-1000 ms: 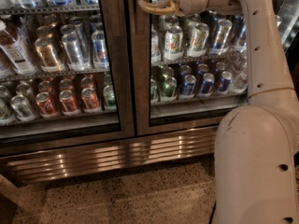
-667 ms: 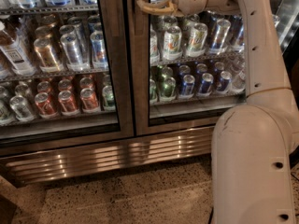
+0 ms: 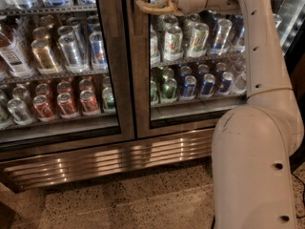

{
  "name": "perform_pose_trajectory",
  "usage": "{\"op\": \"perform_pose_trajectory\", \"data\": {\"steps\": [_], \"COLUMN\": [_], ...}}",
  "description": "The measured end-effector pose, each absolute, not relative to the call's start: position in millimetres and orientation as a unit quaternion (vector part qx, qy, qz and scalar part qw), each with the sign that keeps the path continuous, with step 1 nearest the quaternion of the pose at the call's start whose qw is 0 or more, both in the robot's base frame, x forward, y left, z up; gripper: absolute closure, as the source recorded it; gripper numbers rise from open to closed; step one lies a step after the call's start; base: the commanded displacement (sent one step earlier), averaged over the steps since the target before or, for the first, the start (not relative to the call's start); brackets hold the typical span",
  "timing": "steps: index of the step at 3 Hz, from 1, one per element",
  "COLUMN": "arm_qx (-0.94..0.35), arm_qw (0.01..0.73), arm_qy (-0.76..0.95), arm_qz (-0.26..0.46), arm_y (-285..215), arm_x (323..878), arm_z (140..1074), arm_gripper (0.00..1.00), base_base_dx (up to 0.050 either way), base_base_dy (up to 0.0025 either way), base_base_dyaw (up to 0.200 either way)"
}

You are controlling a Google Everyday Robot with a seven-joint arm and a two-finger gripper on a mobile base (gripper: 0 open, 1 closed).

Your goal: Open right fridge door

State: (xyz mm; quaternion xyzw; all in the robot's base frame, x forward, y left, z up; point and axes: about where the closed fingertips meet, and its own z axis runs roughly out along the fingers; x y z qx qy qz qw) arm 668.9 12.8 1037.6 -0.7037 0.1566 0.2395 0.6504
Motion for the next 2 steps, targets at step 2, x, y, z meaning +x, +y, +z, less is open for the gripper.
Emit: {"op": "perform_pose_trajectory", "data": {"steps": [2], "arm_qx": [-0.703], "arm_qw": [0.653], "arm_qy": [0.146], "arm_qz": [0.241], "arm_y": [19.9], "arm_x": [670.0], "arm_z": [1040.4], "arm_gripper": [1.00], "base_base_dx": [0.000], "base_base_dy": [0.00000], "base_base_dyaw": [0.000]}}
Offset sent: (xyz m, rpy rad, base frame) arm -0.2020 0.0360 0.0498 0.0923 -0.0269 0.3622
